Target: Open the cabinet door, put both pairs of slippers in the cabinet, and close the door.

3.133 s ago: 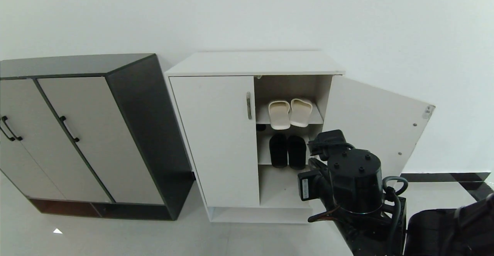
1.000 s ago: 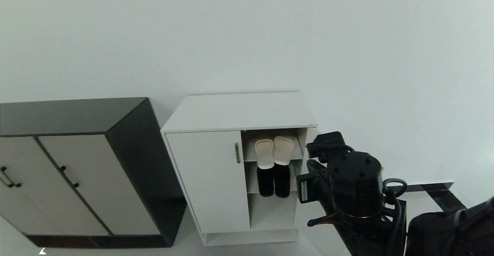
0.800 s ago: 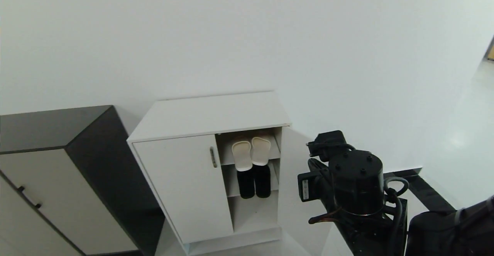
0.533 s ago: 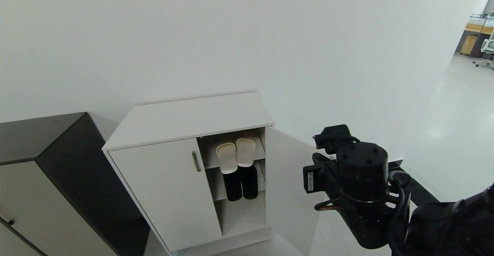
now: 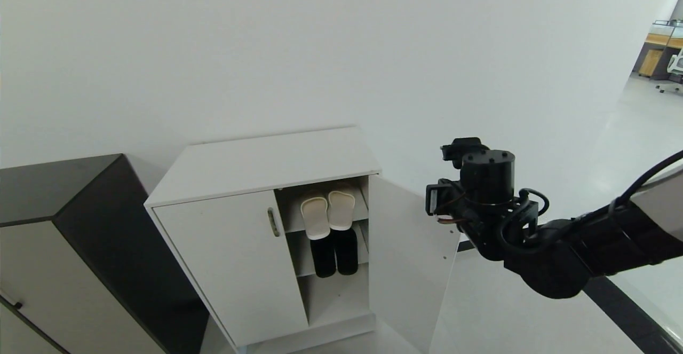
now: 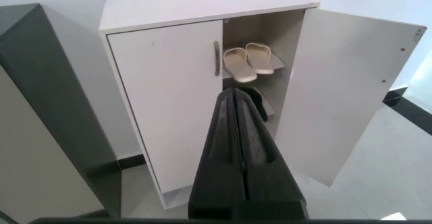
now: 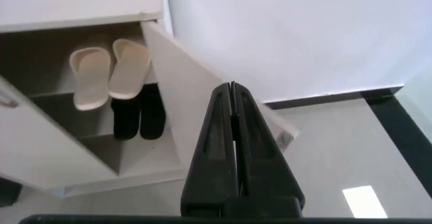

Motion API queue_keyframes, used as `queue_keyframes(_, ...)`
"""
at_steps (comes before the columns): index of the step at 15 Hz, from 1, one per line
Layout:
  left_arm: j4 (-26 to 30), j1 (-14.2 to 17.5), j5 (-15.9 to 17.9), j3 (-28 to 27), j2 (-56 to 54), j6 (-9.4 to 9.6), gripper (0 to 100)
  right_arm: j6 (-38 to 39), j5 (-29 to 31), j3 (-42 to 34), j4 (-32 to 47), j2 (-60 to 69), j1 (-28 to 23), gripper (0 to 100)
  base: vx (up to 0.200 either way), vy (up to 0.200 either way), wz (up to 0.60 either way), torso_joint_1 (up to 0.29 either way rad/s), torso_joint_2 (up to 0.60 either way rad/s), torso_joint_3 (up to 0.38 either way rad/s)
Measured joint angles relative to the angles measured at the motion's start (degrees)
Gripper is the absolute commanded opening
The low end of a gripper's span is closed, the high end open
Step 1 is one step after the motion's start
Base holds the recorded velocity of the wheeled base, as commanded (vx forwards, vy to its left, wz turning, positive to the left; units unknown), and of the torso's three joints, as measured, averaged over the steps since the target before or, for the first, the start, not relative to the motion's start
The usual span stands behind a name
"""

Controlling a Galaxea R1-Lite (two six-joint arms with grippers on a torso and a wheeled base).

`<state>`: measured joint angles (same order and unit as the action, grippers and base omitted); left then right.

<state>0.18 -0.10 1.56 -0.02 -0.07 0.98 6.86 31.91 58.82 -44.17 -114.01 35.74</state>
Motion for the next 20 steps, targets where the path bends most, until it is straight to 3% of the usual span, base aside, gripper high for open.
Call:
queue_keyframes(8, -0.02, -0.01, 0.00, 0.00, 0.00, 0.02, 0, 4.13, -8.35, 17.44, 10.78, -8.29, -9.07, 0, 0.000, 0.000, 0.00, 0.000, 0.00, 0.000)
queue_keyframes(12, -0.02, 0.00, 0.02, 0.00, 0.00, 0.00, 0, 4.95, -14.15, 21.55, 12.25, -12.84, -13.06, 0, 0.000, 0.000, 0.00, 0.000, 0.00, 0.000)
queue_keyframes(16, -0.02, 0.02, 0.00, 0.00, 0.00, 0.00, 0, 7.64, -14.85, 27.32, 18.09, -16.20, -14.45, 0, 0.000, 0.000, 0.00, 0.000, 0.00, 0.000)
queue_keyframes(20, 0.00, 0.00, 0.00, 0.00, 0.00, -0.02, 0, 7.80, -14.74, 30.71, 18.27, -20.14, -15.65, 0, 0.000, 0.000, 0.00, 0.000, 0.00, 0.000)
